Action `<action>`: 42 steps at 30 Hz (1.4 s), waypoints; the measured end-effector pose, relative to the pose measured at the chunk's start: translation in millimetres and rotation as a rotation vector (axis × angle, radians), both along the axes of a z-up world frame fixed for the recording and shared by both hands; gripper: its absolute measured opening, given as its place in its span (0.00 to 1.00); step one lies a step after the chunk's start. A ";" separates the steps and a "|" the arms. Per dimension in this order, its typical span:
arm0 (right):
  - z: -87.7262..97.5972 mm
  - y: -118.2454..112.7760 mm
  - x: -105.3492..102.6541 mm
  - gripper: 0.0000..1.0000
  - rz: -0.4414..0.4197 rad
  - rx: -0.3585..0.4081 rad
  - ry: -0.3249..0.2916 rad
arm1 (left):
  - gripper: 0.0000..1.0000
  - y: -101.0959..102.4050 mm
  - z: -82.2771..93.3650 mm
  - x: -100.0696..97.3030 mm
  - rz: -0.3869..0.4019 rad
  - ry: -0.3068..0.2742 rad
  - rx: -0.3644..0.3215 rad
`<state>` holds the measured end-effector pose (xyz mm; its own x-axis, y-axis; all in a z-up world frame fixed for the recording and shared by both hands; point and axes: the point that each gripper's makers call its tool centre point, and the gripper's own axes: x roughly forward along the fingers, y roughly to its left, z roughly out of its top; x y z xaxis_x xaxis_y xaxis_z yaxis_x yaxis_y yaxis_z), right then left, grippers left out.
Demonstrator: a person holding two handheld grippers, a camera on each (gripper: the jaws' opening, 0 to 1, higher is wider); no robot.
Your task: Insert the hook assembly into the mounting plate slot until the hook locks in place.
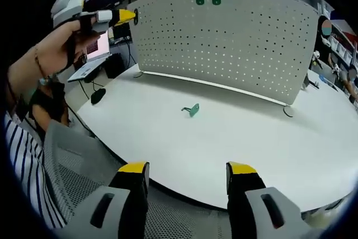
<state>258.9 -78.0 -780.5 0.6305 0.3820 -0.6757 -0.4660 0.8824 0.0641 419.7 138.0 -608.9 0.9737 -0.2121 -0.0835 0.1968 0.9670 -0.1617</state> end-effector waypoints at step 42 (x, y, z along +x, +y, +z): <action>-9.9 -1.5 -2.6 0.50 0.037 0.044 0.048 | 0.02 -23.5 41.5 114.7 0.132 -0.111 0.041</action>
